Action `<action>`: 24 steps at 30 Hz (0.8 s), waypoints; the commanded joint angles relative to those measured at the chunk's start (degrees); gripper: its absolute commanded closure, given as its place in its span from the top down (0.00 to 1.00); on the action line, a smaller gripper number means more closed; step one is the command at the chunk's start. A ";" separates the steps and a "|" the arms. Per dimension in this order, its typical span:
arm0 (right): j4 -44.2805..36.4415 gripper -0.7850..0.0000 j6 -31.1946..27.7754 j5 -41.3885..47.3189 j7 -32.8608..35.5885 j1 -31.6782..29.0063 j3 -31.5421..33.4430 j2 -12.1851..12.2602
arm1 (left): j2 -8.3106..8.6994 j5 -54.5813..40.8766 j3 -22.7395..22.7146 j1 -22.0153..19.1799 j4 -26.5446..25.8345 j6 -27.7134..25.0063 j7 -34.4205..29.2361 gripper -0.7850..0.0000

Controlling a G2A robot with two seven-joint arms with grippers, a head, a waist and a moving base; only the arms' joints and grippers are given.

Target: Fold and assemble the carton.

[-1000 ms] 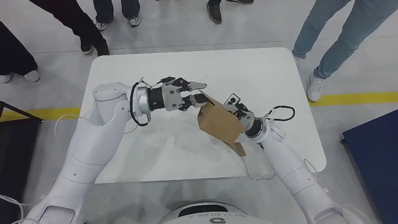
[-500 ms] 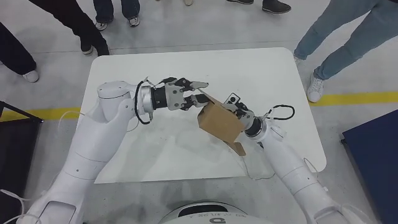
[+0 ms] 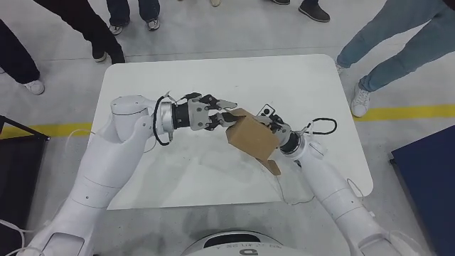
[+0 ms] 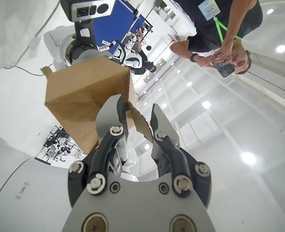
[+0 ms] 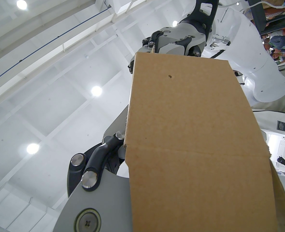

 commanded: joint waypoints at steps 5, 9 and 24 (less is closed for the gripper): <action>0.65 0.00 0.03 0.47 -0.07 0.53 0.00 -0.14 | 0.55 -0.89 -1.27 1.30 -0.90 0.72 -0.63 0.26; 1.00 0.00 0.26 0.98 -0.02 0.80 -0.05 -0.26 | 0.97 -0.92 -2.29 1.73 -1.27 1.31 -1.06 0.27; 2.85 0.00 1.83 2.57 0.94 2.41 -0.27 -0.70 | 2.16 -1.38 -1.78 0.06 0.00 6.97 -5.37 0.33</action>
